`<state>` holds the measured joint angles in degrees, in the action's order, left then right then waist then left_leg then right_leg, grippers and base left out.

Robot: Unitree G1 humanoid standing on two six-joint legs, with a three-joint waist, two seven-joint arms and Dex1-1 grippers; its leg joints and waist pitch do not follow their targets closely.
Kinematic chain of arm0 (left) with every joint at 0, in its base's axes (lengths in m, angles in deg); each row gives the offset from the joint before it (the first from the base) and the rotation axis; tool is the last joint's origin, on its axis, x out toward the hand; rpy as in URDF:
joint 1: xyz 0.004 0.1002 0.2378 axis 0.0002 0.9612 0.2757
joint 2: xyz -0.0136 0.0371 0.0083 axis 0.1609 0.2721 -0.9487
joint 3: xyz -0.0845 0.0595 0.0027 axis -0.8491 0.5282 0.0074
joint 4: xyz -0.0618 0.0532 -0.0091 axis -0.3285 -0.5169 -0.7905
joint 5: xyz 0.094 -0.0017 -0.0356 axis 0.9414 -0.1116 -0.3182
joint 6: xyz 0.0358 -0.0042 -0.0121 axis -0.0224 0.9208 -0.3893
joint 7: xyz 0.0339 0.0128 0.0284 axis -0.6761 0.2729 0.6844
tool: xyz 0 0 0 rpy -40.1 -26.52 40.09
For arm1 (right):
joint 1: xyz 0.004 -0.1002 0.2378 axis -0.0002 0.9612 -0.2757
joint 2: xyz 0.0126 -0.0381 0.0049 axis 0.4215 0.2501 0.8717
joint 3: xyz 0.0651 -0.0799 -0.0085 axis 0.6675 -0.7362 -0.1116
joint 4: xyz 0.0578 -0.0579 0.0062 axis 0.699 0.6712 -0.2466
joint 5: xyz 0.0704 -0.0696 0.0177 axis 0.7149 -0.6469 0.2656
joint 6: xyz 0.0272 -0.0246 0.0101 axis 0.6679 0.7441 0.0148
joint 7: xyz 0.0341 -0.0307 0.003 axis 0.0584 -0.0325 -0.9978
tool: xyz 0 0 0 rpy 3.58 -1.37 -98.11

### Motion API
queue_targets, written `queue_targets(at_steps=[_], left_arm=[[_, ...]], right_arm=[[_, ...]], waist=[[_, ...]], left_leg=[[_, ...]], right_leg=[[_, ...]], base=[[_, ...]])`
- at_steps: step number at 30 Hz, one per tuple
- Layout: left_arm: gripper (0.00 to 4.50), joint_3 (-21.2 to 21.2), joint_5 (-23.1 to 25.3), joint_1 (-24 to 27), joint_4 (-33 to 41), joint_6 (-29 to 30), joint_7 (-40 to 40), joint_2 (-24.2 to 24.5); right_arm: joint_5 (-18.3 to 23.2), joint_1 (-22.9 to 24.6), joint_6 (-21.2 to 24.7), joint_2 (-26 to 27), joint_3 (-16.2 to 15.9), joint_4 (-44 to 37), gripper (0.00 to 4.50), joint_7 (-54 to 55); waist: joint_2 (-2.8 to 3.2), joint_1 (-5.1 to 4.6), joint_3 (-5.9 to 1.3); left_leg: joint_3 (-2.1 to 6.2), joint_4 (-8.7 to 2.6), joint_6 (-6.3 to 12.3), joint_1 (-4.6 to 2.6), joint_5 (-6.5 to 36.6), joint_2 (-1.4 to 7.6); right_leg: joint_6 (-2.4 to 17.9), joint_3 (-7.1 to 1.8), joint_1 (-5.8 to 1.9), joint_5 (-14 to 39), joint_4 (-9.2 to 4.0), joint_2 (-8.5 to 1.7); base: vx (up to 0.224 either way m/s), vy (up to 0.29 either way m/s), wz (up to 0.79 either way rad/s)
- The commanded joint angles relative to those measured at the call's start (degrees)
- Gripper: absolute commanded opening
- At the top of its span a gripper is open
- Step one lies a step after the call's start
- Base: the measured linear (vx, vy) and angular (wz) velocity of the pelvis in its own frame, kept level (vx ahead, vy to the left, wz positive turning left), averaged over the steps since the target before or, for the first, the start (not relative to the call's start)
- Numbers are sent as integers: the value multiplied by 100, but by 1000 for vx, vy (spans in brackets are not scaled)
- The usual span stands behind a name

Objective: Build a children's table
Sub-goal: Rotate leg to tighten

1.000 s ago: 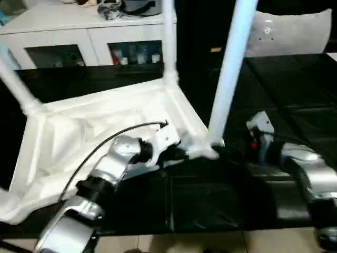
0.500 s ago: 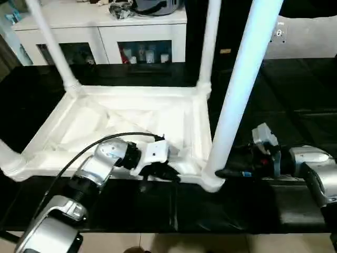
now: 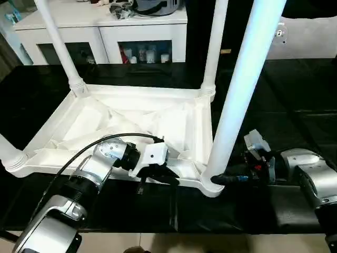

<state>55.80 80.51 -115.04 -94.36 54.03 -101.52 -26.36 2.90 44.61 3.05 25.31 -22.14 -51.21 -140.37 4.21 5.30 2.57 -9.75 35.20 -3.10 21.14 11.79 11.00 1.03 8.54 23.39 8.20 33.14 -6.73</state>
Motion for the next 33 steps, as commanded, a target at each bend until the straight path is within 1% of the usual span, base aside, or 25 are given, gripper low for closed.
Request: queue_targets(at_steps=[1, 3, 4, 5, 7, 8, 9, 10, 11, 12, 13, 14, 15, 16, 18, 19, 20, 22, 23, 24, 25, 27, 30, 31, 33], left_arm=[[0, 41, -95, -180, 149, -130, -228, -44], [0, -51, -87, -200, 159, 169, 22, -97], [0, -51, -87, -200, 159, 169, 22, -97], [0, -193, -94, -253, 148, 563, 454, -242], [0, -305, -103, -302, 153, 902, 859, -412], [0, -305, -103, -302, 153, 902, 859, -412], [0, -379, -60, -347, 153, 1186, 1311, -620], [0, -380, -59, -347, 153, 1189, 1317, -623], [0, -397, -29, -365, 147, 1296, 1505, -725], [0, -442, 16, -396, 126, 1492, 1798, -916], [0, -466, 48, -427, 89, 1561, 1958, -1007], [0, -497, 92, -486, 4, 1658, 2201, -1150], [0, -508, 113, -516, -31, 1719, 2327, -1218], [0, -533, 144, -571, -118, 1733, 2520, -1308], [0, -579, 193, -704, -326, 1716, 2902, -1487], [0, -599, 210, -757, -408, 1693, 3054, -1554], [0, -622, 232, -811, -495, 1626, 3211, -1618], [0, -625, 313, -873, -601, 1528, 3373, -1694], [0, -631, 409, -890, -662, 1370, 3480, -1710], [0, -614, 479, -895, -727, 1197, 3533, -1683], [0, -610, 489, -895, -736, 1170, 3540, -1675], [0, -558, 552, -880, -821, 804, 3498, -1587], [0, -579, 528, -864, -894, 644, 3463, -1539], [0, -589, 524, -859, -908, 620, 3469, -1527], [0, -790, 280, -794, -917, 591, 3328, -1526]], right_arm=[[160, -20, 184, 67, -64, -146, 199, 11], [406, 69, 599, 204, 89, -348, 196, 270], [406, 69, 599, 204, 89, -348, 195, 270], [508, 154, 975, 386, 206, -542, 195, 723], [448, 221, 1219, 577, 239, -674, 195, 1221], [448, 221, 1219, 577, 239, -674, 195, 1221], [240, 264, 1294, 845, 239, -725, 195, 1815], [237, 264, 1294, 849, 239, -726, 195, 1823], [142, 266, 1284, 992, 250, -714, 195, 2096], [-48, 223, 1352, 1274, 297, -656, 195, 2698], [-143, 189, 1358, 1400, 326, -612, 195, 2987], [-270, 128, 1361, 1589, 365, -531, 195, 3387], [-326, 102, 1380, 1680, 386, -512, 195, 3579], [-432, 43, 1388, 1802, 413, -445, 195, 3878], [-591, -97, 1430, 2086, 521, -255, 195, 4540], [-647, -145, 1407, 2184, 559, -184, 195, 4769], [-739, -183, 1344, 2266, 584, -127, 195, 5009], [-835, -227, 1248, 2407, 685, -46, 195, 5399], [-743, -199, 1199, 2537, 915, -75, 249, 5586], [-726, -146, 1186, 2575, 1021, -159, 249, 5668], [-737, -133, 1176, 2572, 1020, -176, 249, 5675], [-910, 16, 1067, 2491, 1019, -331, 262, 5800], [-1084, 166, 911, 2345, 926, -480, 299, 5815], [-1141, 206, 863, 2303, 904, -518, 299, 5828], [-990, 458, 1013, 2142, 983, -895, 325, 5674]], waist=[[-149, -10, -432], [-141, -17, -420], [-148, -14, -412], [-125, -23, -404], [-127, -36, -393], [-127, -42, -383], [-139, -57, -384], [-148, -86, -360], [-155, -137, -365], [-149, -168, -369], [-152, -253, -356], [-175, -332, -361], [-174, -364, -366], [-157, -405, -370], [-169, -482, -366], [-152, -507, -369], [-158, -523, -371], [-148, -526, -379], [-135, -523, -379], [-132, -518, -400], [-129, -512, -412], [-123, -489, -425], [-127, -449, -426], [-128, -434, -426], [-144, -416, -404]], left_leg=[[41, -403, 576, -7, 828, 235], [39, -411, 570, -5, 817, 237], [42, -415, 546, -5, 856, 234], [36, -422, 494, -22, 883, 235], [41, -430, 400, -28, 982, 219], [43, -437, 341, -53, 1060, 217], [43, -434, 324, -49, 1105, 200], [48, -448, 262, -36, 1139, 193], [61, -442, 209, -27, 1214, 160], [67, -440, 187, -16, 1207, 156], [67, -436, 161, -3, 1231, 138], [68, -419, 159, 11, 1250, 104], [71, -412, 168, 23, 1231, 92], [76, -406, 197, 7, 1251, 90], [65, -385, 254, 15, 1266, 58], [65, -377, 274, 9, 1251, 52], [70, -374, 288, 11, 1266, 50], [74, -381, 313, -2, 1270, 65], [80, -389, 332, 10, 1245, 73], [93, -405, 378, 27, 1186, 91], [98, -413, 396, 31, 1136, 108], [94, -422, 493, 38, 937, 137], [80, -419, 543, 35, 802, 150], [70, -413, 545, 33, 780, 141], [53, -419, 572, 30, 818, 131]], right_leg=[[954, -330, -372, 1828, -356, -260], [955, -335, -379, 1837, -364, -255], [916, -326, -378, 1943, -379, -257], [891, -332, -363, 2030, -389, -248], [820, -312, -371, 2264, -422, -250], [757, -306, -348, 2430, -453, -254], [715, -295, -360, 2523, -471, -259], [641, -286, -351, 2667, -485, -251], [509, -251, -378, 2905, -527, -262], [483, -249, -380, 2903, -519, -260], [433, -236, -361, 2956, -553, -251], [376, -210, -371, 3045, -573, -243], [351, -204, -380, 3055, -578, -242], [346, -196, -359, 3077, -595, -242], [337, -180, -348, 3100, -620, -218], [315, -172, -336, 3124, -634, -216], [295, -157, -341, 3131, -642, -211], [292, -166, -335, 3087, -641, -219], [306, -173, -342, 3020, -631, -222], [361, -187, -362, 2761, -603, -222], [405, -203, -374, 2604, -575, -229], [600, -242, -386, 2083, -509, -232], [740, -272, -397, 1804, -465, -246], [786, -277, -405, 1769, -455, -249], [778, -280, -416, 1891, -481, -249]], base=[[0, 0, 0], [0, 0, 0], [0, 0, 0], [0, 0, 0], [0, 0, 0], [0, 0, 0], [0, 0, 0], [0, 0, 0], [0, 0, 0], [0, 0, 0], [0, 0, 0], [0, 0, 0], [0, 0, 0], [0, 0, 0], [0, 0, 0], [0, 0, 0], [0, 0, 0], [0, 0, 0], [0, 0, 0], [0, 0, 0], [0, 0, 0], [0, 0, 0], [0, 0, 0], [0, 0, 0], [0, 0, 0]])
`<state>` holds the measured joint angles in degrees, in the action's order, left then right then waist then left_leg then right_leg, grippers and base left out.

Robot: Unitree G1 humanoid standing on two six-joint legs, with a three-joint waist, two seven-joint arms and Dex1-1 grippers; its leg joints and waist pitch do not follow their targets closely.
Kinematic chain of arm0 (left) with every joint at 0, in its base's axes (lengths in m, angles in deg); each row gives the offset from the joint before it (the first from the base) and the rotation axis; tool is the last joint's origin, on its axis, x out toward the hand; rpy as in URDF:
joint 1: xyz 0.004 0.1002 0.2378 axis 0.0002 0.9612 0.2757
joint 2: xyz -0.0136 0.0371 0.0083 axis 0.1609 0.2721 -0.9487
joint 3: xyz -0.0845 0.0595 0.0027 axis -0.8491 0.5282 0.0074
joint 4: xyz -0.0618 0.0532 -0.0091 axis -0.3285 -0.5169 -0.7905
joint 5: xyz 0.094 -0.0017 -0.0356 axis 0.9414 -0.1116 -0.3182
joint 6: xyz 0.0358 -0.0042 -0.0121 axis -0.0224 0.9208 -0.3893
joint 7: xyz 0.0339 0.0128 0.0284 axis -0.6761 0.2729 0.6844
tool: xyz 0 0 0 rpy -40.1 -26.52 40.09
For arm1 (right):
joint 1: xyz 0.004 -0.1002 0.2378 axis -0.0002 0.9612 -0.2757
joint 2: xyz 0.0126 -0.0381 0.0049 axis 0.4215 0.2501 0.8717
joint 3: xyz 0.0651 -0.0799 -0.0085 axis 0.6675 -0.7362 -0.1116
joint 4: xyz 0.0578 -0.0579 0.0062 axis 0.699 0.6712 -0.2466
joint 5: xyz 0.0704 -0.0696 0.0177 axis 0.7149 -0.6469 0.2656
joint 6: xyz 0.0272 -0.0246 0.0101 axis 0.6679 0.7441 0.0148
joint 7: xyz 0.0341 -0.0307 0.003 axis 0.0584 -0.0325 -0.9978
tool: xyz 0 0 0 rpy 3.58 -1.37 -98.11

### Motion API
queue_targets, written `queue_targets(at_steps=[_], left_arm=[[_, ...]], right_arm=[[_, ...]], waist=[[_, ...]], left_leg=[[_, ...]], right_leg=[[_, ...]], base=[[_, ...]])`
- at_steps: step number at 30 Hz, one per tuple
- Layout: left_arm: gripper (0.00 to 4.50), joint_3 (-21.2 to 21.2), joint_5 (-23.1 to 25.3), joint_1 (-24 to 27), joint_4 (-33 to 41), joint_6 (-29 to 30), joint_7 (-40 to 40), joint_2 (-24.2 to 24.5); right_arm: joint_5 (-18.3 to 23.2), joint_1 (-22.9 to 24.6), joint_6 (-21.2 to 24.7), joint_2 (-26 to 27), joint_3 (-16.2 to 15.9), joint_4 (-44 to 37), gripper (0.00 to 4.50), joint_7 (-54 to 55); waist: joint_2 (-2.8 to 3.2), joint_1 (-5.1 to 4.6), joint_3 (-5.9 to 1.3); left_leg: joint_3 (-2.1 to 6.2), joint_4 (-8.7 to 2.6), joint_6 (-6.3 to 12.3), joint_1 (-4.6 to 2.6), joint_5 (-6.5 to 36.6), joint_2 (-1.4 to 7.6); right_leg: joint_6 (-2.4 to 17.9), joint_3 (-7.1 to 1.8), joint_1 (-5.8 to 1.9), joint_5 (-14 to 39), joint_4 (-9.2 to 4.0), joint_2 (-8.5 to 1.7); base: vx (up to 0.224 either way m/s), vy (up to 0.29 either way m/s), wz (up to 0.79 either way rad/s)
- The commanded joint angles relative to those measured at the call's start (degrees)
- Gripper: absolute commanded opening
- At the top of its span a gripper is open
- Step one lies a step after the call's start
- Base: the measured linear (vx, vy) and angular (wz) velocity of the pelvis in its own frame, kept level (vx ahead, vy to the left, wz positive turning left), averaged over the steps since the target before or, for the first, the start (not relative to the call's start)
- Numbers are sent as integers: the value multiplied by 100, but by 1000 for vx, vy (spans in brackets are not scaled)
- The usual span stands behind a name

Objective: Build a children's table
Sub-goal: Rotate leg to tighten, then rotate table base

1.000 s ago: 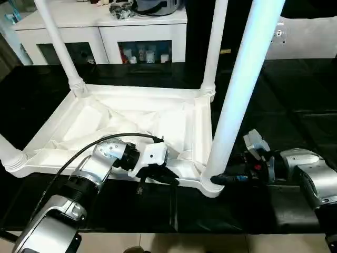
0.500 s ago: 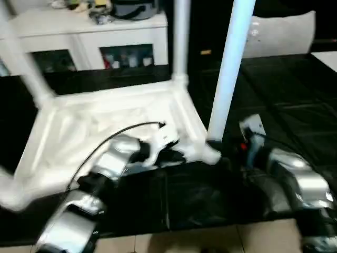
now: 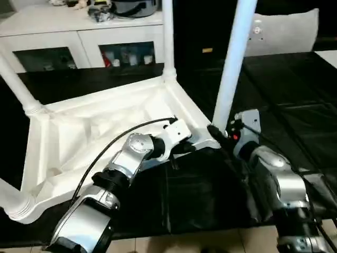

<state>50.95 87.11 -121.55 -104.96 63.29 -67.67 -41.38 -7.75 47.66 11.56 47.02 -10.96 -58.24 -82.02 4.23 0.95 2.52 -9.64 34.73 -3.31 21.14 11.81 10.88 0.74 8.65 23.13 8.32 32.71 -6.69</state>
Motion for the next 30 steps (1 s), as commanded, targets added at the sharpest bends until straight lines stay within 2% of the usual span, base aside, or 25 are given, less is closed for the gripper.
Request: queue_targets(at_steps=[1, 2, 3, 4, 5, 7, 8, 9, 12, 14, 15, 17, 18, 19, 20, 21, 22, 23, 24, 25, 26, 27, 28, 29, 30], left_arm=[[0, -386, -536, -81, 242, -237, -237, -19], [0, -415, -606, -46, 309, -176, -335, -14], [27, -433, -640, -18, 345, -175, -376, -6], [27, -440, -649, 5, 366, -196, -384, 0], [54, -443, -734, 118, 512, -159, -538, 29], [54, -440, -785, 207, 663, -92, -614, 55], [57, -447, -815, 274, 783, -59, -631, 83], [67, -481, -824, 371, 970, 0, -574, 143], [93, -487, -814, 489, 1199, 91, -601, 257], [113, -554, -824, 683, 1574, 288, -595, 440], [124, -611, -875, 859, 1931, 512, -662, 610], [147, -684, -948, 1074, 2354, 775, -756, 819], [156, -703, -1002, 1231, 2650, 944, -855, 987], [164, -703, -1002, 1231, 2650, 944, -855, 987], [173, -700, -1067, 1399, 2977, 1131, -978, 1180], [183, -703, -1155, 1581, 3330, 1352, -1152, 1413], [192, -724, -1283, 1813, 3799, 1713, -1379, 1738], [201, -724, -1283, 1813, 3799, 1713, -1379, 1738], [201, -737, -1379, 1967, 4121, 1969, -1510, 1958], [210, -737, -1379, 1967, 4121, 1969, -1510, 1958], [218, -803, -1556, 2174, 4589, 2393, -1640, 2230], [218, -846, -1657, 2341, 4929, 2691, -1718, 2440], [227, -851, -1707, 2503, 5193, 2943, -1743, 2601], [235, -843, -1717, 2577, 5291, 3044, -1757, 2671], [235, -838, -1723, 2621, 5350, 3105, -1766, 2712]], right_arm=[[96, 285, 176, -122, -124, -391, 325, -234], [88, 349, 163, -167, -121, -483, 334, -260], [102, 406, 179, -207, -96, -567, 351, -277], [121, 450, 201, -226, -72, -627, 351, -278], [217, 592, 205, -376, -44, -837, 365, -483], [295, 666, 134, -475, -15, -962, 374, -650], [361, 729, 91, -564, 3, -1083, 383, -769], [454, 834, 114, -696, 11, -1314, 395, -918], [503, 920, 159, -845, -43, -1529, 415, -1078], [533, 926, 249, -1031, -200, -1741, 438, -1302], [682, 900, 567, -1081, -285, -1922, 445, -1423], [783, 862, 641, -1100, -451, -2078, 450, -1621], [732, 827, 570, -1086, -572, -2106, 450, -1663], [732, 827, 570, -1086, -572, -2106, 450, -1663], [723, 778, 572, -1049, -660, -2114, 450, -1655], [725, 689, 552, -970, -741, -2075, 450, -1649], [654, 509, 540, -842, -854, -1916, 450, -1584], [654, 509, 540, -842, -854, -1916, 450, -1584], [611, 391, 536, -765, -926, -1814, 450, -1548], [611, 391, 536, -765, -926, -1814, 450, -1548], [466, 107, 443, -600, -1023, -1500, 450, -1431], [295, -194, 305, -445, -1125, -1126, 450, -1327], [112, -487, 204, -310, -1225, -726, 450, -1184], [30, -619, 154, -247, -1268, -532, 450, -1116], [-19, -697, 124, -209, -1294, -416, 450, -1075]], waist=[[-160, 53, -405], [-154, 89, -410], [-165, 99, -407], [-175, 98, -409], [-181, 104, -408], [-164, 147, -412], [-144, 156, -409], [-164, 155, -396], [-167, 156, -374], [-189, 125, -363], [-169, 112, -359], [-145, 105, -371], [-143, 77, -352], [-136, 78, -354], [-131, 74, -346], [-119, 88, -348], [-111, 83, -336], [-113, 51, -332], [-93, 45, -330], [-81, 36, -314], [-94, 70, -316], [-93, 85, -336], [-108, 18, -284], [-80, 6, -279], [-100, 8, -284]], left_leg=[[36, -373, 609, 12, 810, 149], [31, -373, 630, 10, 762, 150], [38, -378, 639, 38, 712, 149], [36, -378, 632, 32, 726, 151], [31, -374, 644, 27, 745, 143], [27, -373, 669, 20, 737, 174], [35, -385, 660, 5, 745, 201], [38, -391, 648, 0, 825, 212], [34, -411, 620, 4, 963, 202], [31, -407, 549, 11, 987, 176], [32, -406, 525, 1, 1004, 174], [53, -419, 503, 4, 991, 208], [37, -418, 498, -2, 1042, 196], [51, -429, 459, -13, 1085, 210], [39, -429, 454, -27, 1111, 199], [59, -453, 353, -34, 1161, 231], [59, -463, 355, -29, 1201, 227], [78, -487, 304, -6, 1229, 228], [61, -477, 282, -36, 1278, 227], [56, -483, 247, -60, 1384, 223], [40, -472, 202, -113, 1473, 215], [56, -466, 120, -140, 1460, 235], [81, -528, 102, -14, 1489, 215], [76, -533, 31, -73, 1702, 208], [57, -501, -9, -132, 1738, 207]], right_leg=[[763, -297, -391, 1963, -441, -260], [747, -305, -385, 1982, -434, -262], [731, -303, -402, 1955, -429, -263], [738, -303, -392, 1955, -424, -259], [723, -302, -391, 2011, -433, -258], [776, -314, -393, 2043, -427, -293], [807, -316, -358, 1989, -422, -265], [797, -317, -356, 1968, -416, -250], [711, -325, -361, 2098, -430, -244], [584, -315, -367, 2355, -462, -248], [547, -312, -358, 2477, -471, -249], [581, -322, -364, 2406, -430, -254], [548, -320, -324, 2476, -468, -227], [553, -321, -324, 2494, -452, -240], [535, -320, -302, 2558, -484, -221], [597, -340, -303, 2537, -433, -248], [598, -339, -292, 2550, -446, -235], [644, -345, -308, 2494, -413, -233], [637, -351, -281, 2506, -416, -213], [678, -367, -256, 2524, -422, -210], [646, -371, -234, 2613, -460, -205], [730, -399, -228, 2486, -392, -243], [805, -398, -280, 2504, -336, -220], [709, -396, -257, 2778, -389, -198], [712, -423, -209, 2791, -403, -216]], base=[[0, 0, 0], [0, 0, 0], [0, 0, 0], [0, 0, 0], [0, 0, 0], [0, 0, 0], [0, 0, 0], [0, 0, 0], [0, 0, 0], [0, 0, 0], [0, 0, 0], [0, 0, 0], [0, 0, 0], [0, 0, 0], [0, 0, 0], [0, 0, 0], [0, 0, 0], [0, 0, 0], [0, 0, 0], [0, 0, 0], [0, 0, 0], [0, 0, 0], [0, 0, 0], [0, 0, 0], [0, 0, 0]])
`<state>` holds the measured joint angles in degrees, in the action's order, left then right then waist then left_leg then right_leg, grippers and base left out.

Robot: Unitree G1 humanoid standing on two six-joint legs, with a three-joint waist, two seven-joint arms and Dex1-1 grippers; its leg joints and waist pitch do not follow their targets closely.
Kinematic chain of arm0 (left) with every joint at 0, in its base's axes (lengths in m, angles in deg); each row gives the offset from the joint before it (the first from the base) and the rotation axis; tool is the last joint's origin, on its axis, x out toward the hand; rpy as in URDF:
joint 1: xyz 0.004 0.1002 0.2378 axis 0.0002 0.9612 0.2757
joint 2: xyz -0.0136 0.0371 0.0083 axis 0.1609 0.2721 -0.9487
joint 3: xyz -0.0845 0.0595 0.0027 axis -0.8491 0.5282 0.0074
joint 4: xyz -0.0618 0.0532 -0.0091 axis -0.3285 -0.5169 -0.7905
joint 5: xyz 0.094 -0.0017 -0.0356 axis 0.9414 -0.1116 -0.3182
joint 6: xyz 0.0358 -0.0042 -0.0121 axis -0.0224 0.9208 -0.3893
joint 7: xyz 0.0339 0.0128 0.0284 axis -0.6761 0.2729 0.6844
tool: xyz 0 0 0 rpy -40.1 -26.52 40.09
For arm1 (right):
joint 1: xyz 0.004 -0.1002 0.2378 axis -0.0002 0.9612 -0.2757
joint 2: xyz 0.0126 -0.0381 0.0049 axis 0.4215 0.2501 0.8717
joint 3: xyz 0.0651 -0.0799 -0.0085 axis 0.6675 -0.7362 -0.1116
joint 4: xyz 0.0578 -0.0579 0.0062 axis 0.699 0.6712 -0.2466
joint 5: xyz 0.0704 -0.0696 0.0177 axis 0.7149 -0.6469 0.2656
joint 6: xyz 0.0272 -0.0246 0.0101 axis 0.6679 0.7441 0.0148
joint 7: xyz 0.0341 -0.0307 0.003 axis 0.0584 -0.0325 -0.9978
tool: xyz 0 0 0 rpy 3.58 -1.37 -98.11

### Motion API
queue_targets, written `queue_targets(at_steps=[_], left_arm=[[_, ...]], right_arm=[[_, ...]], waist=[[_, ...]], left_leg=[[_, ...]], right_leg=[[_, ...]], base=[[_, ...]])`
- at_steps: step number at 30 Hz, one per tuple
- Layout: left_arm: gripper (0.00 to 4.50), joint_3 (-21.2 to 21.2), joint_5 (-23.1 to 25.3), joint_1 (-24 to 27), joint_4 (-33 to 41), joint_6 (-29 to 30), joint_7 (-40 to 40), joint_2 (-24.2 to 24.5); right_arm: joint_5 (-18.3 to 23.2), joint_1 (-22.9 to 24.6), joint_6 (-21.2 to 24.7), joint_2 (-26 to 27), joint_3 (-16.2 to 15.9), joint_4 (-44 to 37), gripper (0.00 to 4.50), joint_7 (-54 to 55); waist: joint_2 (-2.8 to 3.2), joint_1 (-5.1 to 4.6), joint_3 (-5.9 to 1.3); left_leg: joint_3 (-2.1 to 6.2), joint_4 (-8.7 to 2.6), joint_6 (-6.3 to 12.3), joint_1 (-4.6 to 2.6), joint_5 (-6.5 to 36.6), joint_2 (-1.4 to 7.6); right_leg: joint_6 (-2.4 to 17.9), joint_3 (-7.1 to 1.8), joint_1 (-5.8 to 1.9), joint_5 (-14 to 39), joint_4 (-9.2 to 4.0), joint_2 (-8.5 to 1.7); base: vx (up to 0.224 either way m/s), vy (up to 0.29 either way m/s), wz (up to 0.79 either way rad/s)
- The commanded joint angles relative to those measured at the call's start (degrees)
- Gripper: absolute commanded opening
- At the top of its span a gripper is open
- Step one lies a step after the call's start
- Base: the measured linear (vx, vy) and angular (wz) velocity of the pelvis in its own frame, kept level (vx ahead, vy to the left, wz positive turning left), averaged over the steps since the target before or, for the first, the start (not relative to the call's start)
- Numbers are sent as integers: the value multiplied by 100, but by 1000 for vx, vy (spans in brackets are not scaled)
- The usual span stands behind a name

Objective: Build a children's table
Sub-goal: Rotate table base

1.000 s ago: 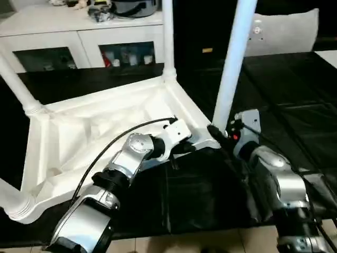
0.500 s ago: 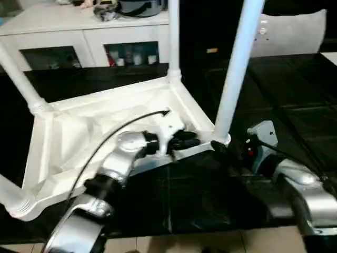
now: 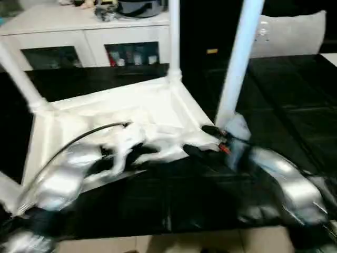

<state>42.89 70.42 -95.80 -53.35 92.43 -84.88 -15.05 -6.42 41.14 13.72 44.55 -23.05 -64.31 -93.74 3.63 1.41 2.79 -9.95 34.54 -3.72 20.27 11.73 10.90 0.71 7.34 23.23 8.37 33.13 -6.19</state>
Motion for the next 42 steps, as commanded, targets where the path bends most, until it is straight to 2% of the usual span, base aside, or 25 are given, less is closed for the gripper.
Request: queue_targets(at_steps=[1, 2, 3, 5, 6, 7, 8, 10, 11, 12, 14, 15, 16, 18, 19, 20, 21, 25, 29, 31, 32, 36, 38, 40, 42], left_arm=[[235, 94, 168, 230, 239, 332, -19, 229], [235, 94, 168, 230, 239, 332, -19, 229], [235, 154, 299, 288, 229, 382, 54, 277], [246, 224, 616, 319, 66, 420, 336, 280], [257, 260, 807, 319, -51, 352, 514, 270], [257, 261, 811, 319, -54, 350, 519, 270], [271, 242, 905, 294, -138, 329, 731, 213], [271, 218, 906, 238, -143, 397, 1071, 180], [271, 218, 899, 233, -136, 410, 1098, 182], [271, 224, 879, 224, -116, 434, 1135, 198], [302, 258, 892, 171, -139, 448, 1152, 213], [302, 258, 892, 171, -139, 448, 1152, 213], [307, 258, 892, 171, -139, 448, 1152, 213], [318, 255, 926, 141, -176, 431, 1191, 165], [330, 268, 1002, 109, -246, 376, 1249, 113], [341, 265, 1054, 78, -325, 329, 1334, 39], [348, 265, 1054, 78, -325, 329, 1334, 39], [373, 301, 1130, -31, -579, 61, 1761, -108], [420, 191, 1270, -24, -741, -379, 2273, -296], [429, 134, 1312, 40, -721, -617, 2391, -331], [439, 24, 1273, 105, -687, -721, 2509, -416], [446, -409, 831, 326, -550, -1045, 2822, -845], [446, -692, 231, 650, -299, -966, 2666, -1087], [446, -808, 2, 868, -168, -870, 2572, -1094], [446, -834, -92, 1008, -113, -864, 2458, -1039]], right_arm=[[-488, -361, -357, 131, -222, 762, 450, 351], [-488, -361, -357, 131, -222, 762, 450, 351], [-624, -479, -507, 120, -311, 985, 450, 425], [-794, -702, -736, 126, -341, 1423, 450, 667], [-898, -833, -882, 127, -319, 1688, 450, 897], [-901, -836, -886, 127, -319, 1695, 450, 903], [-971, -948, -969, 117, -244, 1939, 450, 1154], [-1069, -1165, -1174, 99, -56, 2450, 450, 1576], [-1075, -1186, -1196, 99, -36, 2501, 450, 1610], [-1088, -1226, -1245, 102, -2, 2597, 450, 1664], [-1169, -1363, -1482, -18, 232, 3040, 450, 2091], [-1169, -1363, -1482, -18, 232, 3040, 450, 2091], [-1169, -1363, -1482, -18, 232, 3040, 450, 2091], [-1160, -1422, -1601, -139, 417, 3301, 450, 2340], [-1132, -1486, -1744, -285, 598, 3570, 450, 2558], [-1088, -1511, -1831, -445, 738, 3740, 450, 2660], [-1088, -1511, -1831, -445, 738, 3740, 450, 2660], [-1020, -1583, -2143, -842, 947, 4238, 450, 2765], [-1027, -1557, -2359, -1054, 1083, 4515, 450, 2780], [-1032, -1545, -2430, -1083, 1101, 4586, 450, 2790], [-1036, -1520, -2451, -1094, 1114, 4589, 450, 2793], [-997, -1435, -2575, -1098, 1145, 4595, 450, 2807], [-799, -1250, -2730, -957, 1199, 4287, 450, 2446], [-593, -1085, -2838, -887, 1158, 3981, 450, 1936], [-443, -980, -2750, -835, 1154, 3755, 450, 1708]], waist=[[-25, -39, -310], [-23, -66, -278], [-33, -29, -304], [-15, -23, -315], [-53, -29, -316], [-46, -29, -322], [-53, -25, -334], [-50, -17, -342], [-55, -11, -345], [-60, -3, -337], [-86, -1, -342], [-96, 17, -343], [-96, 17, -343], [-90, 18, -352], [-77, 22, -359], [-83, 27, -361], [-96, 29, -360], [-98, 62, -377], [-172, 103, -390], [-167, 110, -392], [-196, 109, -393], [-207, 91, -387], [-205, 80, -384], [-195, 58, -384], [-217, 21, -389]], left_leg=[[77, -478, 14, -60, 1695, 187], [87, -506, -5, -18, 1776, 181], [76, -487, -16, -83, 1813, 182], [82, -493, -32, -60, 1714, 184], [76, -493, -33, -58, 1687, 185], [81, -489, -46, -48, 1615, 168], [74, -481, -20, -41, 1549, 169], [62, -468, -39, -59, 1512, 175], [58, -463, -21, -53, 1497, 165], [51, -460, -6, -49, 1493, 160], [57, -456, 29, -24, 1439, 156], [49, -447, 33, -38, 1393, 154], [49, -447, 33, -38, 1393, 154], [50, -443, 47, -24, 1321, 155], [45, -435, 46, -39, 1303, 155], [35, -424, 53, -43, 1308, 144], [33, -421, 63, -35, 1287, 141], [20, -392, 179, -18, 1210, 128], [18, -369, 292, 22, 1052, 123], [18, -363, 324, 27, 987, 129], [13, -356, 346, 41, 948, 125], [4, -348, 381, 53, 956, 125], [2, -346, 411, 59, 1007, 141], [4, -351, 469, 80, 1056, 155], [14, -353, 545, 108, 1046, 154]], right_leg=[[781, -325, -215, 2661, -436, -248], [785, -324, -232, 2670, -418, -220], [738, -340, -206, 2682, -429, -224], [787, -360, -240, 2481, -407, -221], [802, -361, -232, 2411, -413, -211], [845, -363, -255, 2292, -387, -209], [869, -374, -272, 2160, -374, -218], [991, -378, -251, 2034, -358, -220], [1056, -382, -265, 1968, -344, -219], [1052, -383, -267, 1973, -353, -213], [1028, -380, -289, 2039, -341, -220], [1014, -382, -276, 2071, -353, -220], [1014, -382, -276, 2071, -353, -220], [1044, -379, -288, 1942, -335, -212], [1073, -381, -280, 1866, -335, -209], [1104, -381, -282, 1817, -329, -196], [1107, -382, -289, 1790, -328, -194], [1129, -373, -298, 1776, -328, -197], [1095, -355, -327, 1775, -327, -194], [1077, -349, -318, 1788, -328, -192], [1066, -347, -326, 1807, -322, -194], [1024, -331, -317, 1947, -349, -183], [1019, -332, -306, 2017, -359, -200], [1026, -330, -293, 2013, -357, -186], [1010, -330, -317, 1947, -351, -174]], base=[[0, 0, 0], [0, 0, 0], [0, 0, 0], [0, 0, 0], [0, 0, 0], [0, 0, 0], [0, 0, 0], [0, 0, 0], [0, 0, 0], [0, 0, 0], [0, 0, 0], [0, 0, 0], [0, 0, 0], [0, 0, 0], [0, 0, 0], [0, 0, 0], [0, 0, 0], [0, 0, 0], [0, 0, 0], [0, 0, 0], [0, 0, 0], [0, 0, 0], [0, 0, 0], [0, 0, 0], [0, 0, 0]])
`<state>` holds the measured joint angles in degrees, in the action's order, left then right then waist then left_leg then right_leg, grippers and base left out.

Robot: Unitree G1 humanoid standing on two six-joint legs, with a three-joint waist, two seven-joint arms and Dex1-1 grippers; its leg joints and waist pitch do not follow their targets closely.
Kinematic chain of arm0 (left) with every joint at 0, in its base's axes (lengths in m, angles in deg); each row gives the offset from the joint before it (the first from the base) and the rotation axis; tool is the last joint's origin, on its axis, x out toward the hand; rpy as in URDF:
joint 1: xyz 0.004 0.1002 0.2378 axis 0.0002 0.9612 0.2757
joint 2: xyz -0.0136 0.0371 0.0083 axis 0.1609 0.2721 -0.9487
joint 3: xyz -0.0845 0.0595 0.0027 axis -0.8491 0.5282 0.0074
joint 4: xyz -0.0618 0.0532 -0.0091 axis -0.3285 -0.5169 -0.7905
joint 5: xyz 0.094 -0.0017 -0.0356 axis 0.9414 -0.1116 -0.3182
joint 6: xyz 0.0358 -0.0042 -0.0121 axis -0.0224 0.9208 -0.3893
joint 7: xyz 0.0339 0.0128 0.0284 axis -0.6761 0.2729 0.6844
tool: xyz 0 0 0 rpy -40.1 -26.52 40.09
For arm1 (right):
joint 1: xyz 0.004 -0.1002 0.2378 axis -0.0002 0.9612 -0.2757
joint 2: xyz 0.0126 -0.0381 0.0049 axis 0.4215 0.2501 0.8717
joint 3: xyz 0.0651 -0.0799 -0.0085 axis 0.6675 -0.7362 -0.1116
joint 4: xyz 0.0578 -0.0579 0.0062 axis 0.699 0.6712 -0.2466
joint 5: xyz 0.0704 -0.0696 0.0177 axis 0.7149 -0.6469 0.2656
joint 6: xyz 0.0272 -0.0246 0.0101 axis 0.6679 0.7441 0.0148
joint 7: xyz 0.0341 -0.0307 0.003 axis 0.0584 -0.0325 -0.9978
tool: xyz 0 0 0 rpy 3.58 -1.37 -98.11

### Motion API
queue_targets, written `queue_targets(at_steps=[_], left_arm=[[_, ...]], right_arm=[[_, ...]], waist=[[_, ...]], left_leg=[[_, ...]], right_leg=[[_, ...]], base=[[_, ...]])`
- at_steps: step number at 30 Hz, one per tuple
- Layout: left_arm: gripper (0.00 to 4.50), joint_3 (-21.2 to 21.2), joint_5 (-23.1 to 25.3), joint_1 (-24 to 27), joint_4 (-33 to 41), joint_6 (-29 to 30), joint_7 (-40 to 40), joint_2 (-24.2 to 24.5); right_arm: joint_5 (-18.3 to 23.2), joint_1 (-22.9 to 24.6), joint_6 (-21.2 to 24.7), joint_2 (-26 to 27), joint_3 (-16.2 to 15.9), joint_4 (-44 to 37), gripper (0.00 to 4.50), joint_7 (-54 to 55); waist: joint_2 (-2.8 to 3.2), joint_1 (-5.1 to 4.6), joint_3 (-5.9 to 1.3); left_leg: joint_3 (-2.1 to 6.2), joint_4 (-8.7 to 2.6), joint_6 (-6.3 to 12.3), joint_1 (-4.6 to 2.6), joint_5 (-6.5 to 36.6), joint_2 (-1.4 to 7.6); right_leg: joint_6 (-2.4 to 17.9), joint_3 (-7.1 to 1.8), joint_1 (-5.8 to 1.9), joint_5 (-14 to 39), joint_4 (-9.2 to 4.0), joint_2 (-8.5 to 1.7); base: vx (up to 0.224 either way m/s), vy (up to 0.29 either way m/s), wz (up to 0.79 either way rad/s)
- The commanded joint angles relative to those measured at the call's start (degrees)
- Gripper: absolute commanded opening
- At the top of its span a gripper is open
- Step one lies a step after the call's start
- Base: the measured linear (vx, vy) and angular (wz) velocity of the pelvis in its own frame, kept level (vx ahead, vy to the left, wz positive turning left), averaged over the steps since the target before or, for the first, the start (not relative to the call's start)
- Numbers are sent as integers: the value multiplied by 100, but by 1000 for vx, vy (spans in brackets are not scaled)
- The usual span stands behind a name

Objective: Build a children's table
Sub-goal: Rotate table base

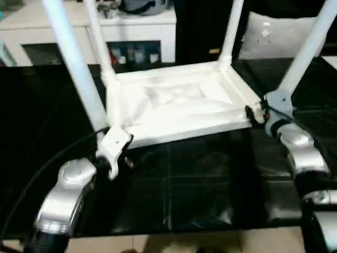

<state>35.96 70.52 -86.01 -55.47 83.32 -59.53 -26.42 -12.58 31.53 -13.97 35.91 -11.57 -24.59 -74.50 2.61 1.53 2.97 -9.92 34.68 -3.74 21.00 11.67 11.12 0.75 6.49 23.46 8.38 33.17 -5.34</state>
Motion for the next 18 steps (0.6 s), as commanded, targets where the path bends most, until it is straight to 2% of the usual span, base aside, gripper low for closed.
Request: queue_targets(at_steps=[1, 3, 5, 6, 9, 10, 11, 12, 13, 15, 18], left_arm=[[446, -227, -221, 261, 162, 25, -292, 212], [446, -276, -272, 350, 186, 32, -390, 272], [446, -373, -382, 484, 222, 52, -566, 396], [446, -564, -504, 553, 192, 36, -730, 565], [446, -804, -648, 589, 114, 20, -814, 812], [446, -863, -657, 603, 87, 61, -847, 922], [446, -940, -667, 626, 54, 124, -898, 1078], [446, -945, -663, 626, 46, 124, -900, 1090], [446, -1066, -562, 612, -151, 119, -953, 1361], [446, -1267, -523, 490, -485, -58, -978, 1566], [446, -1514, -755, 124, -815, -171, -978, 1537]], right_arm=[[454, 186, 183, 142, -23, -641, 450, -592], [536, 280, 224, 189, -55, -801, 450, -696], [676, 456, 320, 253, -153, -1076, 450, -940], [722, 670, 357, 311, -286, -1331, 450, -1096], [588, 943, 247, 334, -472, -1614, 450, -1258], [500, 1006, 387, 311, -545, -1695, 450, -1248], [386, 1099, 657, 274, -638, -1842, 450, -1231], [390, 1105, 671, 272, -642, -1851, 450, -1244], [516, 1229, 990, 217, -751, -2054, 450, -1565], [600, 1337, 1212, 164, -823, -2235, 450, -1735], [572, 1413, 1437, 133, -901, -2356, 450, -1760]], waist=[[-108, 0, -392], [-107, -14, -371], [-93, -15, -353], [-96, -8, -352], [-69, 15, -347], [-68, 26, -340], [-73, 19, -328], [-73, 16, -321], [-67, 10, -318], [-63, 5, -311], [-43, 6, -323]], left_leg=[[13, -377, 564, 22, 1081, 141], [25, -398, 586, 28, 1163, 153], [17, -406, 515, -32, 1328, 157], [21, -413, 497, -29, 1357, 160], [34, -438, 375, -65, 1494, 167], [26, -442, 345, -92, 1537, 169], [44, -467, 321, -71, 1584, 164], [46, -473, 304, -72, 1619, 162], [52, -474, 282, -89, 1711, 150], [64, -487, 281, -85, 1795, 140], [63, -482, 231, -107, 1733, 134]], right_leg=[[990, -244, -314, 2041, -374, -252], [903, -248, -313, 2234, -390, -254], [843, -252, -261, 2491, -434, -237], [824, -252, -265, 2542, -437, -243], [785, -262, -244, 2577, -444, -235], [810, -278, -224, 2498, -440, -231], [819, -276, -247, 2473, -417, -212], [800, -281, -248, 2506, -418, -211], [773, -286, -249, 2579, -427, -213], [703, -295, -258, 2675, -437, -220], [709, -308, -252, 2597, -449, -231]], base=[[0, 0, 0], [0, 0, 0], [0, 0, 0], [0, 0, 0], [0, 0, 0], [0, 0, 0], [0, 0, 0], [0, 0, 0], [0, 0, 0], [0, 0, 0], [0, 0, 0]])
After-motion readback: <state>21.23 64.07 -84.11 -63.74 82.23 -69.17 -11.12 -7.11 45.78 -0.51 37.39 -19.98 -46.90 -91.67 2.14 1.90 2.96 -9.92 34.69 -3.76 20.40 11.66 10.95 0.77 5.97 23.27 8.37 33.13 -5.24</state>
